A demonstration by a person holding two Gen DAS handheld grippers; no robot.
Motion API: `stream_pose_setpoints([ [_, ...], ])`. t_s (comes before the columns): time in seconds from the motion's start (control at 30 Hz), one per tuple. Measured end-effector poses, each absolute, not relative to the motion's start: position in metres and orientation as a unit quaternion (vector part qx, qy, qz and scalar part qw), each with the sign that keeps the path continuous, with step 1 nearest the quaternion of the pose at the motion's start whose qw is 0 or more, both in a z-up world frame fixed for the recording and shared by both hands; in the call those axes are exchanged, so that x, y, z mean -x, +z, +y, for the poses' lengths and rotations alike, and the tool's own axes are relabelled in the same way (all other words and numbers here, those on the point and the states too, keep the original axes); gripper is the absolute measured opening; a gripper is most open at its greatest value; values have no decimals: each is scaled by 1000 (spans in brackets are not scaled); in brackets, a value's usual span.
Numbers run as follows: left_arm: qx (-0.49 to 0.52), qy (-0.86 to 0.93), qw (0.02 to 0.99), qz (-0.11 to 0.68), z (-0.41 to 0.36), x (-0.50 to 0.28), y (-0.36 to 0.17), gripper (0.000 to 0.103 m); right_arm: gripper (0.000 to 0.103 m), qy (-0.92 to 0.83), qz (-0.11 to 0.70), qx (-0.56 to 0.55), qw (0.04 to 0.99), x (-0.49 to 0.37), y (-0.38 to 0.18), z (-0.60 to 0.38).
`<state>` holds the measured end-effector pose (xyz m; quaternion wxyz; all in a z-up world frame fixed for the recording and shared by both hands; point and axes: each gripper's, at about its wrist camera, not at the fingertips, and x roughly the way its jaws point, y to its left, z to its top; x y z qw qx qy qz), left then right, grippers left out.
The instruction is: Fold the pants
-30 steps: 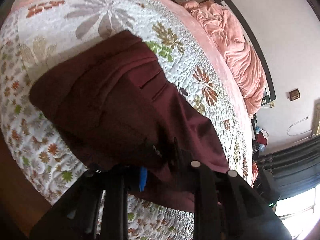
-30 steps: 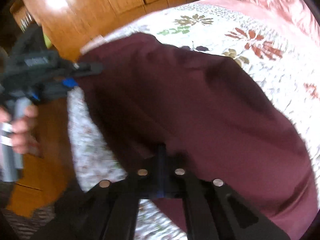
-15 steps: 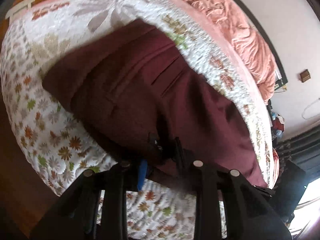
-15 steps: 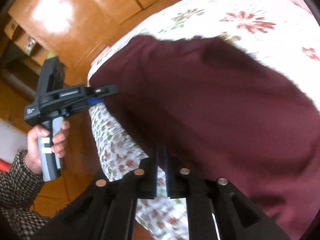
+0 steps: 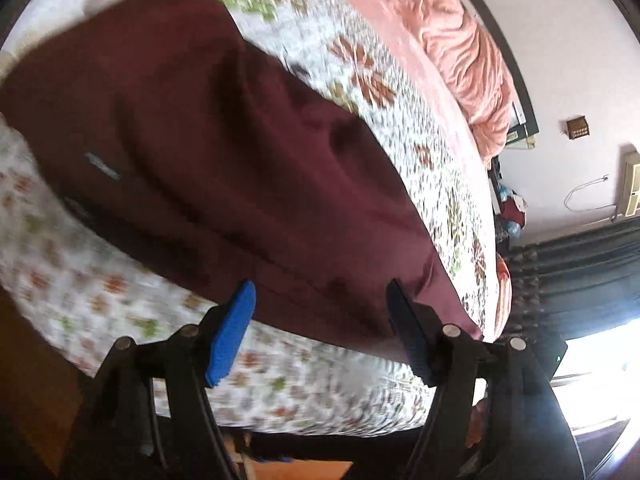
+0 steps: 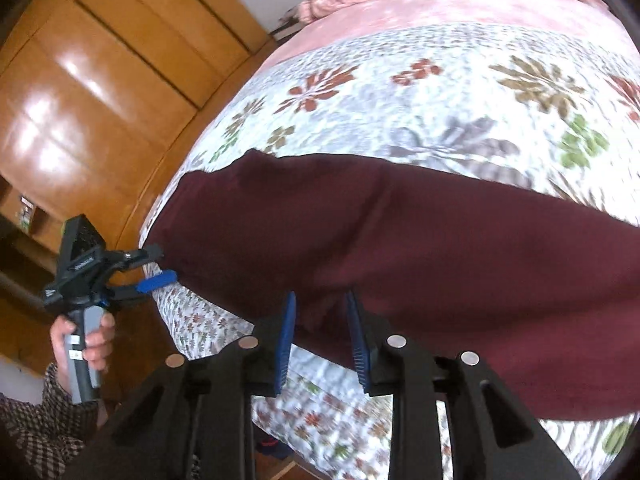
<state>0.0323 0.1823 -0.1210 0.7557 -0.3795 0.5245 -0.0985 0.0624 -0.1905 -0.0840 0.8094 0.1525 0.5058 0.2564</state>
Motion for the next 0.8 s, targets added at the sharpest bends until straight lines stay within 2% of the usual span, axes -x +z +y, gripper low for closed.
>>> stream_pose_setpoints([
  [0.33,408,-46,719,561,160,-44,-145,65,32,238,493,-176,819,-45,-83,-230],
  [0.57,430,-25,714,552,171,-46,-154,62,33,238,485,-176,823,-44,-81,-233],
  [0.63,455,-30,709,538,173,-51,-161,58,34,239,484,-175,824,-43,-81,-233],
  [0.8,432,-26,732,527,168,-58,-158,10,37,228,488,-170,825,-42,-85,-235],
])
